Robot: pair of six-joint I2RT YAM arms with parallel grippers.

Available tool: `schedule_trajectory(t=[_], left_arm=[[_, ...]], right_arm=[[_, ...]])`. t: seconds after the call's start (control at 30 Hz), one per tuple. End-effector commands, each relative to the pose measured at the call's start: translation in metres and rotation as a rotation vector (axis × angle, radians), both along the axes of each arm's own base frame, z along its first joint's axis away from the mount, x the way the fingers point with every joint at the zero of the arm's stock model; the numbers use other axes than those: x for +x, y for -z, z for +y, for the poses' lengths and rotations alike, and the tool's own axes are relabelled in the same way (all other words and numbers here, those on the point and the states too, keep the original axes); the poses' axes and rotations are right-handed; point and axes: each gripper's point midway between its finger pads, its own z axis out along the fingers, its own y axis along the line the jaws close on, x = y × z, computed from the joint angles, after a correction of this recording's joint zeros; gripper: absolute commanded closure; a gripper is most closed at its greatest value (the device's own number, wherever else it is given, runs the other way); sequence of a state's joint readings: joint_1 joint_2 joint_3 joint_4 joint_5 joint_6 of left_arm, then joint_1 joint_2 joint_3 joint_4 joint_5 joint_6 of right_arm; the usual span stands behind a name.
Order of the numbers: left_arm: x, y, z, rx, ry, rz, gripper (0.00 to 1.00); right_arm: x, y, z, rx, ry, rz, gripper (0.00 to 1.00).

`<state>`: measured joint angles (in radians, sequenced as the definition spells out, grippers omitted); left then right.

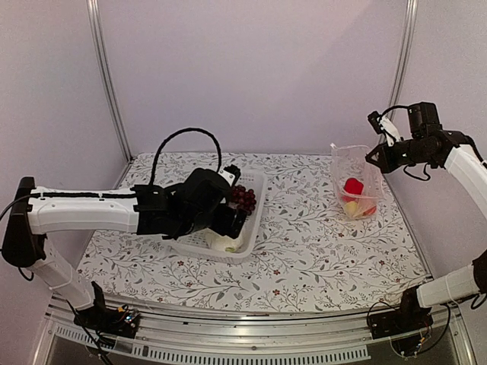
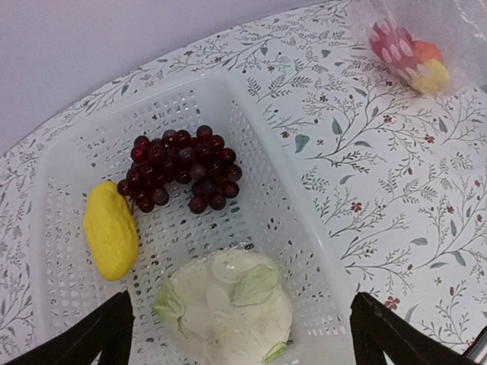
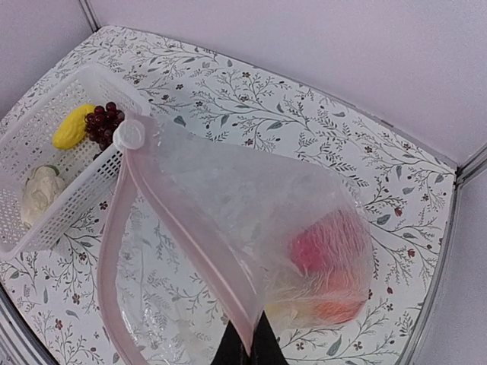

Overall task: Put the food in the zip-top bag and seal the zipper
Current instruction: Pick up the fake vegetable from the bin.

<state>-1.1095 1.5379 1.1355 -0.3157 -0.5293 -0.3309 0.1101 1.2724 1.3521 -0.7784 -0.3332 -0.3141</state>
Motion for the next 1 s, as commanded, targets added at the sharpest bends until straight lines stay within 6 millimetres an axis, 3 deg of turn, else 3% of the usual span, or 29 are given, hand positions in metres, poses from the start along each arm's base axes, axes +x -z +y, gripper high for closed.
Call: schedule_trajectory(t=[0.0, 0.13, 0.37, 0.97], left_arm=[[0.010, 0.014, 0.046, -0.048, -0.093, 0.110, 0.00], [0.018, 0.031, 0.069, -0.206, -0.093, 0.215, 0.00], [0.013, 0.063, 0.070, -0.377, -0.035, 0.380, 0.00], [0.015, 0.120, 0.075, -0.363, -0.067, 0.543, 0.05]], right_arm=[[-0.014, 0.012, 0.018, 0.076, -0.097, -0.002, 1.00], [-0.029, 0.019, 0.024, 0.104, -0.143, -0.013, 1.00], [-0.041, 0.024, 0.026, 0.115, -0.168, -0.033, 1.00], [-0.043, 0.016, 0.031, 0.143, -0.192, -0.035, 1.00]])
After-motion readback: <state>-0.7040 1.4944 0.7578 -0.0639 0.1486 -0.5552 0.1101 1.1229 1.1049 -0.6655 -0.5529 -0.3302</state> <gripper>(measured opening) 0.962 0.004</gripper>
